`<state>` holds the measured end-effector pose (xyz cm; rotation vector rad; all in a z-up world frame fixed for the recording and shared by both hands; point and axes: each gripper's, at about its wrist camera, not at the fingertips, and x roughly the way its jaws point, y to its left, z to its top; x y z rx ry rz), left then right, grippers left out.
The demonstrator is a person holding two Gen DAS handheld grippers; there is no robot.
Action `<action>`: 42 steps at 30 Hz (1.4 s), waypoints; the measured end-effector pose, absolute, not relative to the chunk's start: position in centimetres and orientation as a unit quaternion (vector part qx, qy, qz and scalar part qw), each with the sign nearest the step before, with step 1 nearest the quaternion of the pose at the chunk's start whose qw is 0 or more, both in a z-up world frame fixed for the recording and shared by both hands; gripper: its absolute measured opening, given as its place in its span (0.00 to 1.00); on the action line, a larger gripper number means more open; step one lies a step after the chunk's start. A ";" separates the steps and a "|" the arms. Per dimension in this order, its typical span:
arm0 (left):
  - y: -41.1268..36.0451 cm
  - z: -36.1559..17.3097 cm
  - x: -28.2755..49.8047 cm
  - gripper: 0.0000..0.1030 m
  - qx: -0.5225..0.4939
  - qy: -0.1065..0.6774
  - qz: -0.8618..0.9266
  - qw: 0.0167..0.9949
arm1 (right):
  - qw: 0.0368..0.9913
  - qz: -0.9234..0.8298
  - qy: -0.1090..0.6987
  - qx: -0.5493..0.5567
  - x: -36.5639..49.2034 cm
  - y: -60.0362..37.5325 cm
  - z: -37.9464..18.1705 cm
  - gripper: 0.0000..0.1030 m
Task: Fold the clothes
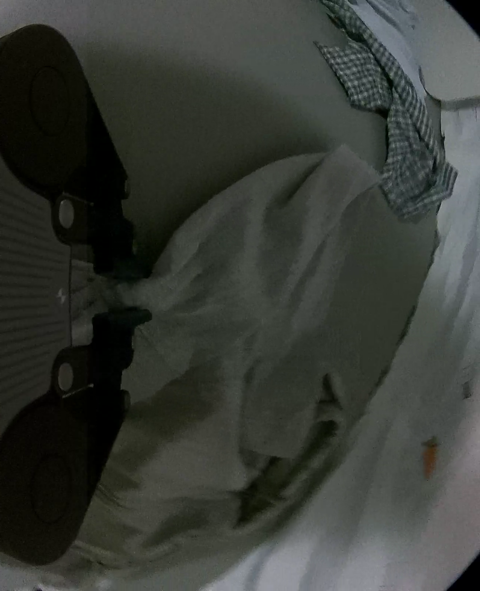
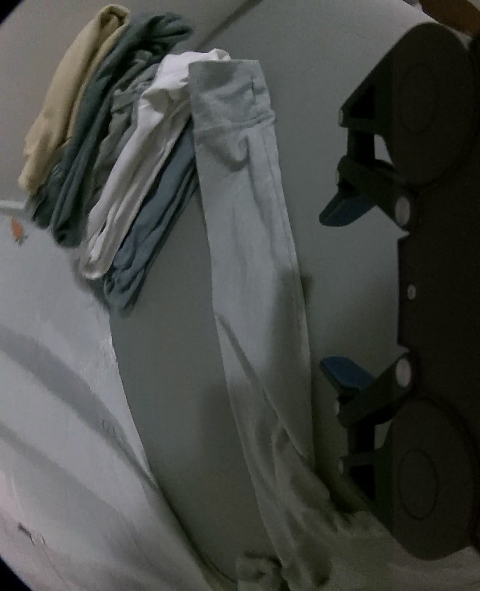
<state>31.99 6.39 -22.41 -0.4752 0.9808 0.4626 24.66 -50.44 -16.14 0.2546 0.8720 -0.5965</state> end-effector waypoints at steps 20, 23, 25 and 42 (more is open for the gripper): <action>25.4 -11.1 22.9 0.60 -0.211 0.281 0.545 0.761 | 0.868 -0.242 0.429 0.067 26.0 -43.8 -15.9 0.81; 22.6 -13.1 26.6 0.65 -0.180 0.331 0.467 0.800 | 0.885 -0.195 0.420 0.042 29.0 -42.0 -15.2 0.83; 20.3 -14.7 30.4 0.68 -0.162 0.374 0.395 0.823 | 0.898 -0.158 0.409 0.029 31.4 -40.5 -14.7 0.85; 8.2 -23.3 55.0 0.83 0.006 0.481 0.130 0.867 | 0.912 0.024 0.402 -0.082 48.0 -30.7 -18.4 0.94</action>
